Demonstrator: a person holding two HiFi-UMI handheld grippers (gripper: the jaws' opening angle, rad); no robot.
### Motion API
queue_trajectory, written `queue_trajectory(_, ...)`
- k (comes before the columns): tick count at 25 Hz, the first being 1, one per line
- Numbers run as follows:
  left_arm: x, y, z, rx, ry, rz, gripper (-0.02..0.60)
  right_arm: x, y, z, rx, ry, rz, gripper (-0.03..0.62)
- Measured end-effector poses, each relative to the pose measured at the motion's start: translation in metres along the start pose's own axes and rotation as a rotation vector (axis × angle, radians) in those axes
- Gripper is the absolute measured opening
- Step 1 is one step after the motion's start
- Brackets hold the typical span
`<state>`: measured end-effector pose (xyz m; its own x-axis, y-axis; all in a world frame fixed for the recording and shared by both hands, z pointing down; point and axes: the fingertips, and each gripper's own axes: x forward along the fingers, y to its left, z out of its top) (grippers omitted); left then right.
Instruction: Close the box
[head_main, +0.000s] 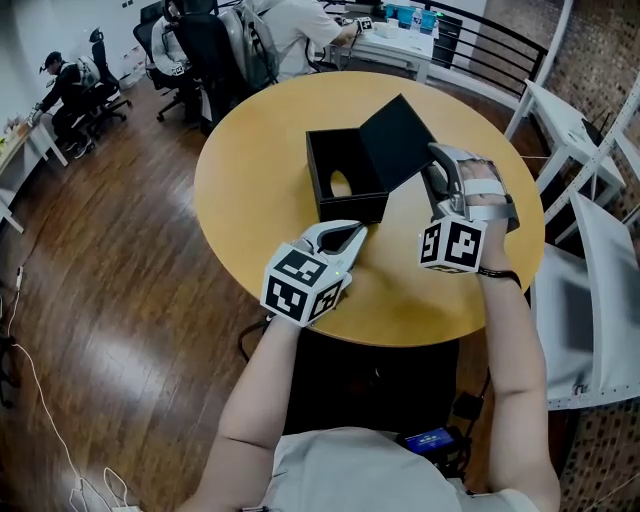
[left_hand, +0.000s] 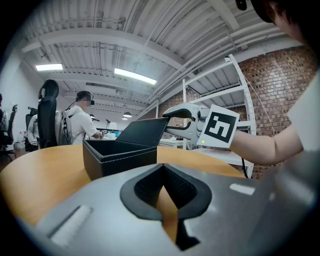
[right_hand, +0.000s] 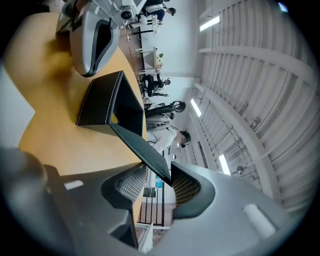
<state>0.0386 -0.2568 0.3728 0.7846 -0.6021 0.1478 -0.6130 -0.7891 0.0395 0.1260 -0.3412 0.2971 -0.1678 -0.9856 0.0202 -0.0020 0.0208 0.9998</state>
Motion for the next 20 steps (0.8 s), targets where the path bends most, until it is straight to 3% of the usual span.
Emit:
queue_trajectory(7,0.002,-0.002,0.000,0.000,0.003,0.000,0.000,-0.010,-0.010,0.015,0.042,-0.063,-0.036,0.158)
queue_trajectory(12,0.000,0.000,0.003,-0.001,0.004,0.003,0.000,-0.010,-0.020,0.024,-0.082,-0.116,-0.047,0.169)
queue_trajectory(13,0.000,0.000,0.003,-0.001,0.004,0.003,0.000,-0.009,-0.025,0.024,-0.082,-0.115,-0.058,0.226)
queue_trajectory(16,0.001,0.001,0.002,-0.001,0.006,0.002,0.000,-0.010,-0.042,0.029,0.026,-0.140,-0.072,0.261)
queue_trajectory(20,0.000,0.000,0.003,-0.001,0.006,0.003,0.000,-0.009,-0.043,0.056,0.159,-0.227,-0.043,0.221)
